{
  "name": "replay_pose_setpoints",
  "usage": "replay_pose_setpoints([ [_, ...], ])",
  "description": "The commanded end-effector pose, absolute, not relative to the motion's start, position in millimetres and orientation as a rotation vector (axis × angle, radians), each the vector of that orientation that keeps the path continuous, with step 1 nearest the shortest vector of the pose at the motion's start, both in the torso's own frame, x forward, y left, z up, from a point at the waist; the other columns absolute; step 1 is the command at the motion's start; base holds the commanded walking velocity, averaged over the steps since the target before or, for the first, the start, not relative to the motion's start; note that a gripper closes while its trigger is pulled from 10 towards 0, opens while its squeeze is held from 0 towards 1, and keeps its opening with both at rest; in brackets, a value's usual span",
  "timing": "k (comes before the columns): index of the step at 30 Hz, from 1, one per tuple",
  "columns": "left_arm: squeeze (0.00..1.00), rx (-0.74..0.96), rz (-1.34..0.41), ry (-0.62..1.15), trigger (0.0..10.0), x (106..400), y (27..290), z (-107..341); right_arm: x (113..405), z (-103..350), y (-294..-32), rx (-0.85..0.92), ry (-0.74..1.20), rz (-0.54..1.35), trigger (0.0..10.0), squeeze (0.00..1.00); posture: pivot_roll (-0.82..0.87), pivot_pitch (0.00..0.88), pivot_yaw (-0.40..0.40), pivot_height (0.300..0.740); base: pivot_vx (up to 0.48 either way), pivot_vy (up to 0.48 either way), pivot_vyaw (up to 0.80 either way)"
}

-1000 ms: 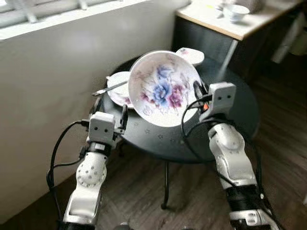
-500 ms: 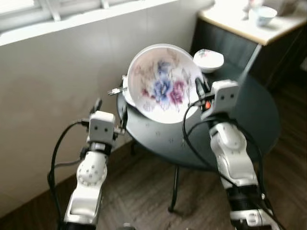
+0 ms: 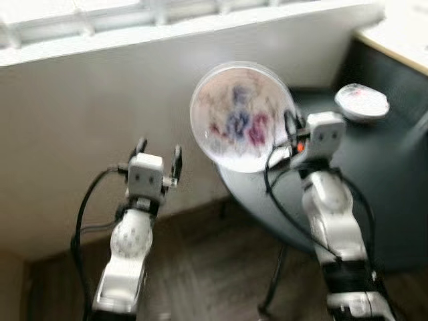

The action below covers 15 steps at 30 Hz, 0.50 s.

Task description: Kitchen organization

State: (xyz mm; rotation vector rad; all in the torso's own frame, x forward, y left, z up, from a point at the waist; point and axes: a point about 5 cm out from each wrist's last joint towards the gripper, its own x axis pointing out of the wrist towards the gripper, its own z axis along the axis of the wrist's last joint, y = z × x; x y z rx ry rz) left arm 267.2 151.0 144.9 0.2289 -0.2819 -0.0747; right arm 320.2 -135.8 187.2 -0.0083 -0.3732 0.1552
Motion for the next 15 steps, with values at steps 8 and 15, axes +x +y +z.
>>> replay_pose_setpoints([
  [8, 0.0, 0.238, -0.068, -0.278, 10.0, 266.4, 151.4, 144.1, 319.9, 195.9, -126.3, 0.003, -0.417, 0.196, 0.0, 0.0, 0.03, 0.019, -0.037, 0.74, 0.0, 0.0, 0.8],
  [15, 0.0, 0.243, -0.068, -0.272, 10.0, 266.0, 151.6, 143.6, 319.6, 196.1, -124.1, 0.002, -0.418, 0.204, 0.0, 0.0, 0.03, 0.024, -0.037, 0.74, 0.0, 0.0, 0.8],
])
